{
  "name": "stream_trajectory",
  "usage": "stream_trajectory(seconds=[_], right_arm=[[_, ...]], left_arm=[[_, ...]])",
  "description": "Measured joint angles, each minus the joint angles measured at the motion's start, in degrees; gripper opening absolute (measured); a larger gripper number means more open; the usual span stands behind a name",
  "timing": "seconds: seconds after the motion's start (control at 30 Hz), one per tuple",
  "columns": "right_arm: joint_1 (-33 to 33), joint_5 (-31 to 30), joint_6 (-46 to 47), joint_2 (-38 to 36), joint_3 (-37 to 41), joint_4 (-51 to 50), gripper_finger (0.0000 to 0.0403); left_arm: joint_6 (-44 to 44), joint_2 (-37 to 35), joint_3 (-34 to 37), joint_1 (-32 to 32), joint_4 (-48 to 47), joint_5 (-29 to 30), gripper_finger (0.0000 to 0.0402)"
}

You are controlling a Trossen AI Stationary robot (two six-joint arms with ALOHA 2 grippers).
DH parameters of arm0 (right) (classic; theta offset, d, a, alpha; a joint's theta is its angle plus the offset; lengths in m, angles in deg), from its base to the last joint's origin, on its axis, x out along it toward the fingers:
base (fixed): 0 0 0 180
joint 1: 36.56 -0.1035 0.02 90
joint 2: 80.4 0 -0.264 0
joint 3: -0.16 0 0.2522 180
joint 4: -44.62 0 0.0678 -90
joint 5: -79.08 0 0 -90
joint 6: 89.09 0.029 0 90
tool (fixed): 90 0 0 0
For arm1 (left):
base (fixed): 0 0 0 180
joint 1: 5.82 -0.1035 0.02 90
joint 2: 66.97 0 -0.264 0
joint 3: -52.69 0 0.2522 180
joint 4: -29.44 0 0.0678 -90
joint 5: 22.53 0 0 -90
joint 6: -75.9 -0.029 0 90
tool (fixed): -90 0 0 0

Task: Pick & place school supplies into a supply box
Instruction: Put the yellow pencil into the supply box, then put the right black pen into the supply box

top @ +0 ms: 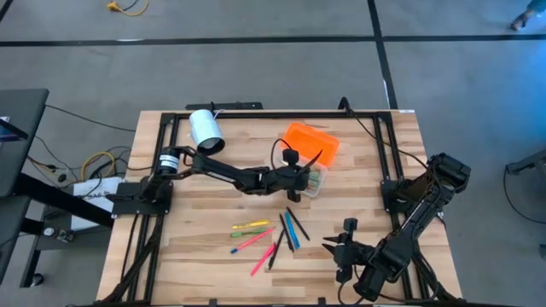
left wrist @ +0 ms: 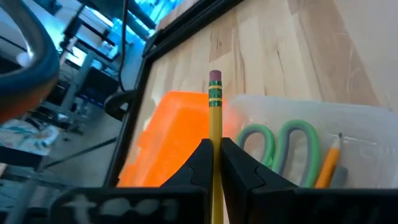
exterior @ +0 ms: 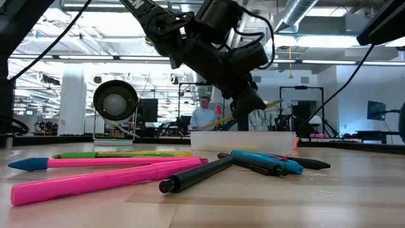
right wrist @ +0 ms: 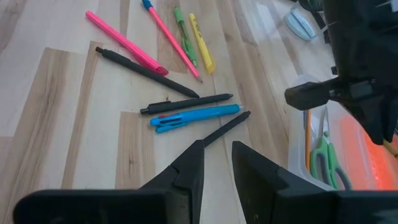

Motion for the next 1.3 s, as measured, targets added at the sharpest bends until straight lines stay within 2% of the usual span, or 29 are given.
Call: stream_trajectory(seconds=[0.27, 0.63, 0.9, 1.17, 1.3], right_arm=[[0.0, 0.0, 0.0, 0.0, 0.0, 0.0, 0.0077], [0.0, 0.0, 0.4, 0.0, 0.0, 0.1, 0.0077], [0.2, 0.0, 0.4, 0.0, 0.0, 0.0, 0.0077], [2.2, 0.0, 0.4, 0.0, 0.0, 0.6, 0.0077], [3.6, 0.0, 0.1, 0.0, 0.0, 2.7, 0.0077]], left_arm=[[3.9, 0.0, 0.0, -0.9, -1.6, -1.7, 0.0009], [7.4, 0.0, 0.0, -2.0, -3.9, -3.8, 0.0109], [4.0, -0.1, -1.1, 0.4, -5.4, -2.1, 0.0131], [0.3, -0.2, -8.4, 7.1, -19.9, 4.4, 0.0131], [2.6, -0.2, -12.6, 10.9, -32.6, 7.7, 0.0132]])
